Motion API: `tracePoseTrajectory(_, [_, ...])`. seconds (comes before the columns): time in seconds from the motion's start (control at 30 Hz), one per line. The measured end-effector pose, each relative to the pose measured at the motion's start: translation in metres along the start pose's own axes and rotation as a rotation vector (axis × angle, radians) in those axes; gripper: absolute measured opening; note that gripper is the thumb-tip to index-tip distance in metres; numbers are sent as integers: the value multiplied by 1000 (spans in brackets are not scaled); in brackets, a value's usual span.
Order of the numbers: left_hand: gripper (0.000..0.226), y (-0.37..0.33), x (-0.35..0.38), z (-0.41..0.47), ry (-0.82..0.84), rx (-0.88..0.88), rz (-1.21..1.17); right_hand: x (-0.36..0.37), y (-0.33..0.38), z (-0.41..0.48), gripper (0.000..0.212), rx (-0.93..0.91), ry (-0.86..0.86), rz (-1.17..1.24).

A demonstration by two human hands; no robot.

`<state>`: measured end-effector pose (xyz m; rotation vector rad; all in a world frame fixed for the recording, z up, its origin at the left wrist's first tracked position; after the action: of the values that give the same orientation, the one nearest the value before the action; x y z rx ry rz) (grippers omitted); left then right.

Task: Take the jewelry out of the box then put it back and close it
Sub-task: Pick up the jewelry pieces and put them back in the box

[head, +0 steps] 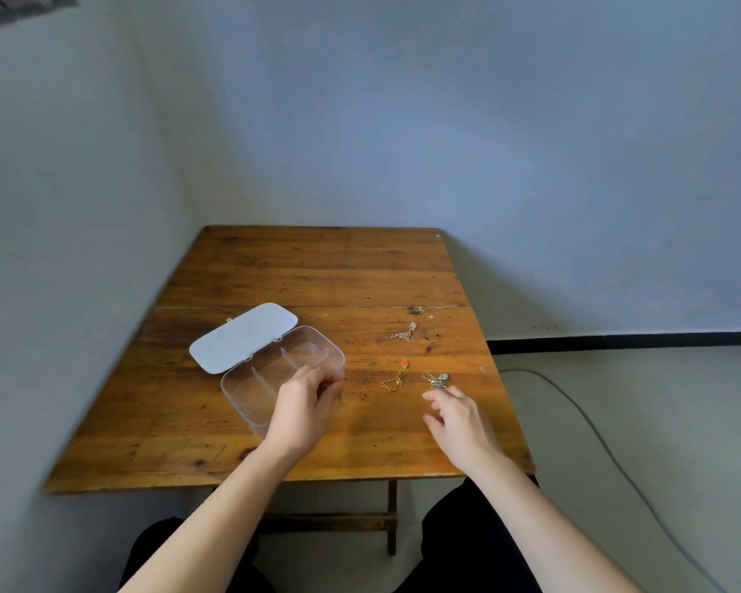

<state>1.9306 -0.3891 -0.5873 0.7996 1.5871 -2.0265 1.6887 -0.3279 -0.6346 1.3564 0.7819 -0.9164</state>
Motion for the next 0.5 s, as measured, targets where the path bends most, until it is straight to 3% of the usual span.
tracePoseTrajectory(0.23, [11,7,-66,28,-82,-187,-327,14,-5,0,20,68,-33,-66])
tracePoseTrajectory(0.4, [14,18,-86,30,-89,-209,-298,18,6,9,17,60,51,-67])
tracePoseTrajectory(0.5, [12,30,-89,23,-45,-237,-221,15,30,23,16,30,62,141])
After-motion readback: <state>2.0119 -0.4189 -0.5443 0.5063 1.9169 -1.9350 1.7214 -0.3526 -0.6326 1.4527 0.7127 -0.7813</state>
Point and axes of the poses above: each hand's wrist, its own z-axis towards the middle knuckle, its own x-axis out of the palm, y = z × x, the point moved 2 cm from there along z, towards the middle knuckle, and after that the axes turned 9 degrees about -x, right-handed, at the moved point
